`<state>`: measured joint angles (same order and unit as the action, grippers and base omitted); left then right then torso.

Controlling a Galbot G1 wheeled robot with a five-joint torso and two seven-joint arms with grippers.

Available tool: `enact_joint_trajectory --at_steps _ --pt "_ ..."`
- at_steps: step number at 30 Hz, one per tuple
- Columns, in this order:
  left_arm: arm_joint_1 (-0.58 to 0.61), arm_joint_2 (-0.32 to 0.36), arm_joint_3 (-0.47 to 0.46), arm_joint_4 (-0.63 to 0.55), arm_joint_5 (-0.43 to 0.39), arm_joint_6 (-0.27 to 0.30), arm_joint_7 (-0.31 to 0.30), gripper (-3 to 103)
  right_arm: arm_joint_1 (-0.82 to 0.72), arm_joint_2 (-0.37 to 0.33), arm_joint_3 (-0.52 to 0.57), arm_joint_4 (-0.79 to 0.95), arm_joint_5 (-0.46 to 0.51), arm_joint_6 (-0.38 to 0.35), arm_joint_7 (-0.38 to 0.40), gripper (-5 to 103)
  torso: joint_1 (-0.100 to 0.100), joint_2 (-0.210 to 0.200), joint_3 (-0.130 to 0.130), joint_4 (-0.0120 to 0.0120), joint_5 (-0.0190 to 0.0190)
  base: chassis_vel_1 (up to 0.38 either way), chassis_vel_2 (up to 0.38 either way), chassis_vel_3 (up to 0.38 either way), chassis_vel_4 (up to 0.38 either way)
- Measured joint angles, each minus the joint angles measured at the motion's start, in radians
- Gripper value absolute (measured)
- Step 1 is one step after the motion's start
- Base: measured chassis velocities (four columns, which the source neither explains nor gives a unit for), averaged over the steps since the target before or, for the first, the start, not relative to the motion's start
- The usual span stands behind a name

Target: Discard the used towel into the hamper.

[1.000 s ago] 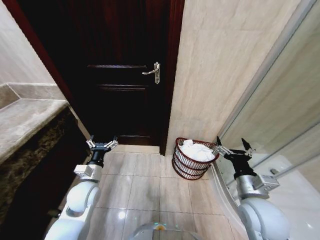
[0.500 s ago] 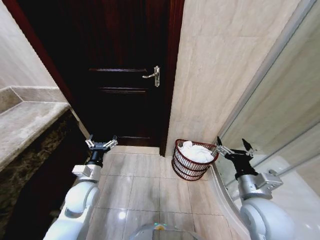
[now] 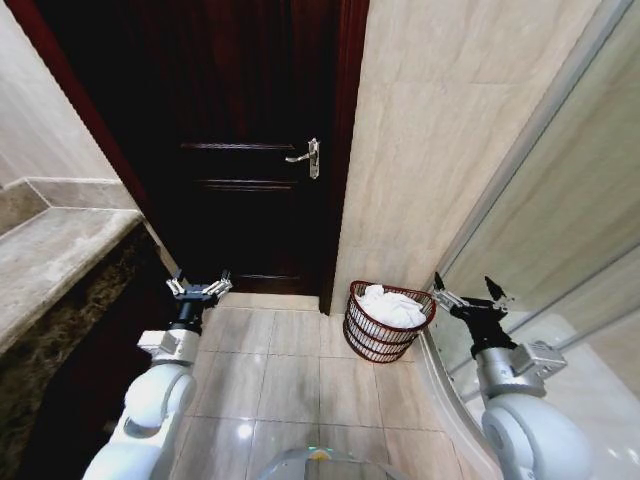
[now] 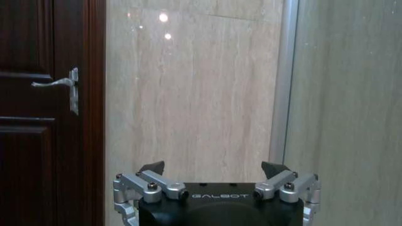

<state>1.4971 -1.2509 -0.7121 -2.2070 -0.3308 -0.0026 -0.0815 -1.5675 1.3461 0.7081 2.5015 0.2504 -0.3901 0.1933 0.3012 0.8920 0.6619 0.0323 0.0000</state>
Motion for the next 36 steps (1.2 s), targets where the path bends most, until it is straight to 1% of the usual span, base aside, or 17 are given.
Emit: enact_joint_trajectory --at_steps 9,14,15,22,24,26,29,31,33,36 --pt "-0.005 -0.004 0.012 0.008 0.024 0.001 0.0 100 0.004 -0.004 0.012 -0.004 0.011 0.004 0.0 100 0.017 0.041 0.023 0.0 0.0 0.0 0.0 0.0 0.0" --pt "-0.009 -0.006 0.018 0.007 0.024 0.013 -0.004 100 0.004 -0.006 0.019 -0.006 0.015 0.006 0.0 100 0.026 0.061 0.035 0.0 0.0 0.0 0.0 0.0 0.0" --pt "-0.011 -0.006 0.02 0.006 0.024 0.015 -0.005 100 0.004 -0.008 0.021 -0.006 0.017 0.006 0.0 100 0.03 0.07 0.04 0.0 0.0 0.0 0.0 0.0 0.0" --pt "-0.019 -0.009 0.026 0.012 0.03 0.012 -0.005 100 0.003 -0.01 0.017 -0.006 0.017 0.007 0.0 100 0.044 0.102 0.058 0.0 0.0 0.0 0.0 0.0 0.0" --pt "-0.02 -0.01 0.026 0.013 0.03 0.012 -0.005 100 0.004 -0.012 0.015 -0.007 0.017 0.007 0.0 100 0.051 0.117 0.066 0.0 0.0 0.0 0.0 0.0 0.0" --pt "-0.02 -0.01 0.026 0.013 0.03 0.013 -0.006 100 0.004 -0.012 0.014 -0.008 0.017 0.007 -0.001 100 0.053 0.122 0.069 0.0 0.0 0.0 0.0 0.0 0.0" --pt "-0.022 -0.01 0.028 0.013 0.029 0.017 -0.006 100 0.007 -0.012 0.006 -0.011 0.015 0.007 -0.001 100 0.061 0.141 0.08 0.0 0.0 0.0 0.0 0.0 0.0" --pt "-0.023 -0.01 0.028 0.013 0.029 0.018 -0.006 100 0.008 -0.012 0.005 -0.011 0.014 0.007 -0.001 100 0.063 0.145 0.082 0.0 0.0 0.0 0.0 0.0 0.0" --pt "-0.027 -0.01 0.03 0.015 0.029 0.018 -0.006 100 0.008 -0.011 0.002 -0.012 0.013 0.009 -0.001 100 0.069 0.159 0.09 0.0 0.0 0.0 0.0 0.0 0.0" --pt "-0.031 -0.009 0.032 0.015 0.031 0.019 -0.006 100 0.008 -0.011 0.002 -0.013 0.012 0.01 -0.002 100 0.074 0.168 0.094 0.0 0.0 0.0 0.0 0.0 0.0"
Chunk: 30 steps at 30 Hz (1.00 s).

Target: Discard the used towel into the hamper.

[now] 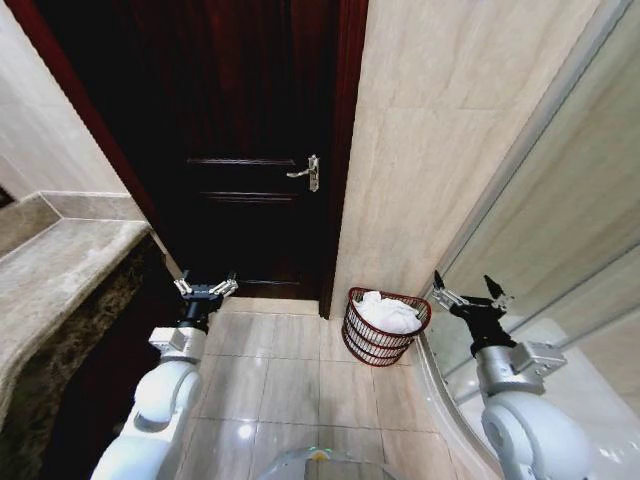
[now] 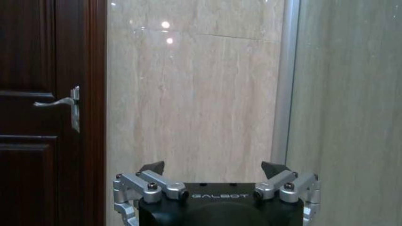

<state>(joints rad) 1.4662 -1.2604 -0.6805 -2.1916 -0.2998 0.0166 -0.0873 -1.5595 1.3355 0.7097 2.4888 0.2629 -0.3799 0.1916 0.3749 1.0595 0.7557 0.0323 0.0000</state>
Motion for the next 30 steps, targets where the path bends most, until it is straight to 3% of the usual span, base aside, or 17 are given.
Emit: enact_joint_trajectory --at_steps 10,30 --pt "-0.003 0.0 0.004 -0.003 0.0 0.01 -0.001 100 -0.001 -0.005 0.012 -0.004 0.004 0.004 -0.002 100 0.015 0.034 0.02 -0.0001 0.0 0.0 0.0 0.0 0.0" --pt "-0.011 0.002 0.002 -0.001 0.0 0.014 -0.002 100 0.013 -0.019 0.001 -0.013 0.012 0.006 -0.006 100 0.064 0.143 0.079 0.0 0.0 0.0 0.0 0.0 0.0"
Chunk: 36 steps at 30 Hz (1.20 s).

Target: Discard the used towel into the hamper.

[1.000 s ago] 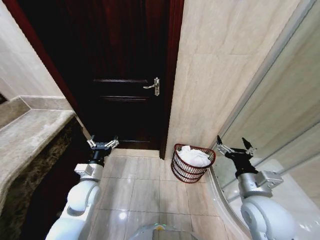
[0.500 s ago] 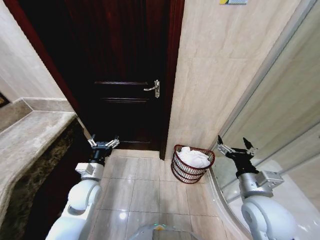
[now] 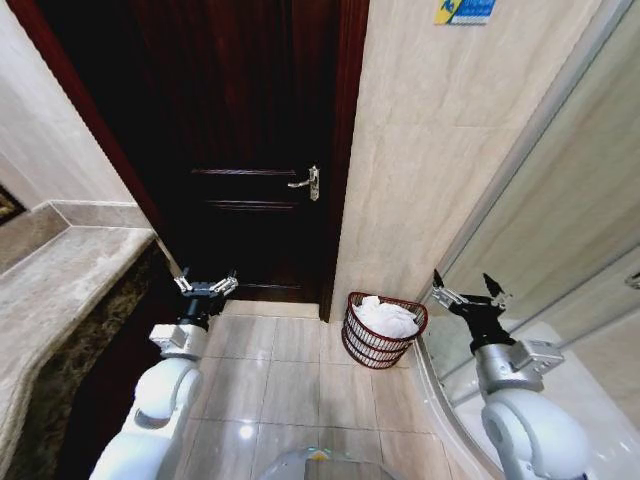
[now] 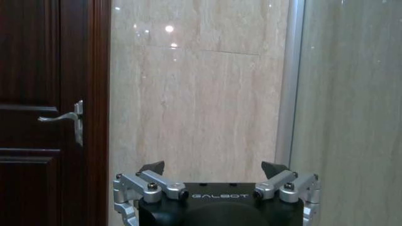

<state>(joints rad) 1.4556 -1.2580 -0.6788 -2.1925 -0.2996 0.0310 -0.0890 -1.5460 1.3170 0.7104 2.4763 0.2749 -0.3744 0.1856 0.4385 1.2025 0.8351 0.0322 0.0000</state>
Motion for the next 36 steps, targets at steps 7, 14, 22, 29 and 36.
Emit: enact_joint_trajectory --at_steps 7,14,22,29,36 --pt "0.007 -0.002 -0.001 0.0 0.006 0.0 0.0 100 0.005 -0.007 -0.002 0.0 0.012 -0.004 -0.002 100 0.014 0.032 0.017 0.0 0.0 0.0 0.0 0.0 0.0" --pt "0.013 -0.001 -0.012 0.0 0.005 -0.001 -0.001 100 0.017 -0.012 -0.008 -0.001 0.017 -0.01 -0.002 100 0.033 0.072 0.039 0.0 0.0 0.0 0.0 0.0 0.0" --pt "0.011 -0.002 -0.014 0.007 0.002 -0.004 0.001 100 0.018 -0.011 -0.021 -0.007 0.015 -0.01 -0.001 100 0.053 0.118 0.065 0.0 0.0 0.0 0.0 0.0 0.0" --pt "0.007 -0.004 -0.011 0.017 0.001 -0.012 0.006 100 0.022 -0.015 -0.025 -0.007 0.014 -0.012 0.001 100 0.071 0.157 0.085 0.0 0.0 0.0 0.0 0.0 0.0" --pt "0.003 -0.004 -0.008 0.014 0.001 -0.003 -0.002 100 0.022 -0.017 -0.021 -0.01 0.014 -0.012 0.002 100 0.087 0.192 0.106 0.0 0.0 0.0 0.0 0.0 0.0"
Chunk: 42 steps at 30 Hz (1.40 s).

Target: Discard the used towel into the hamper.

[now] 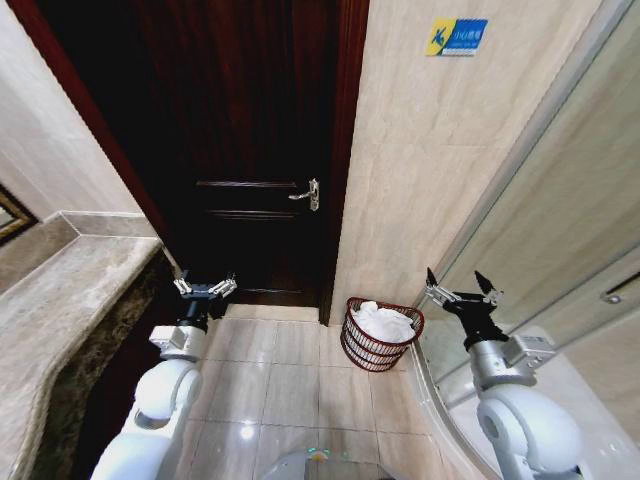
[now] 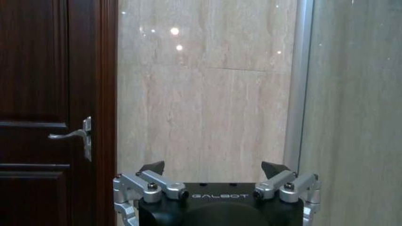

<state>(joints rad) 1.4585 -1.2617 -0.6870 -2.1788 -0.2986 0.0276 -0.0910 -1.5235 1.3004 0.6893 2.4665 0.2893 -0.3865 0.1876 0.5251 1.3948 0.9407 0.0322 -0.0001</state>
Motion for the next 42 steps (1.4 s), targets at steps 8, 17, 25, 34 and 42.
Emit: enact_joint_trajectory --at_steps 8,17,25,34,42 --pt "0.013 0.002 -0.001 -0.011 0.001 -0.001 -0.02 100 -0.004 0.009 -0.005 -0.002 -0.004 0.001 -0.001 100 0.01 0.023 0.013 0.0 0.0 0.0 0.0 0.0 0.0" --pt "0.012 0.005 -0.004 -0.015 -0.004 0.0 -0.033 100 -0.008 0.015 -0.006 0.012 -0.006 -0.02 -0.003 100 0.009 0.02 0.011 0.0 0.0 0.0 0.0 0.0 0.0" --pt "0.025 0.001 -0.005 -0.029 -0.008 0.019 -0.028 100 -0.016 0.014 -0.004 0.02 -0.006 -0.02 -0.004 100 0.007 0.016 0.009 0.0 0.0001 0.044 -0.046 -0.04 0.046" --pt "0.018 0.002 -0.004 -0.022 -0.005 -0.024 -0.047 100 -0.019 0.016 -0.003 0.028 -0.007 -0.02 -0.005 100 0.006 0.012 0.007 0.0 0.0 0.08 -0.067 -0.055 0.082" --pt "0.029 0.002 -0.001 -0.022 -0.002 -0.033 -0.047 100 -0.034 0.021 -0.001 0.032 -0.013 -0.017 -0.009 100 0.005 0.01 0.006 0.0 0.0 0.051 -0.048 -0.053 0.051"
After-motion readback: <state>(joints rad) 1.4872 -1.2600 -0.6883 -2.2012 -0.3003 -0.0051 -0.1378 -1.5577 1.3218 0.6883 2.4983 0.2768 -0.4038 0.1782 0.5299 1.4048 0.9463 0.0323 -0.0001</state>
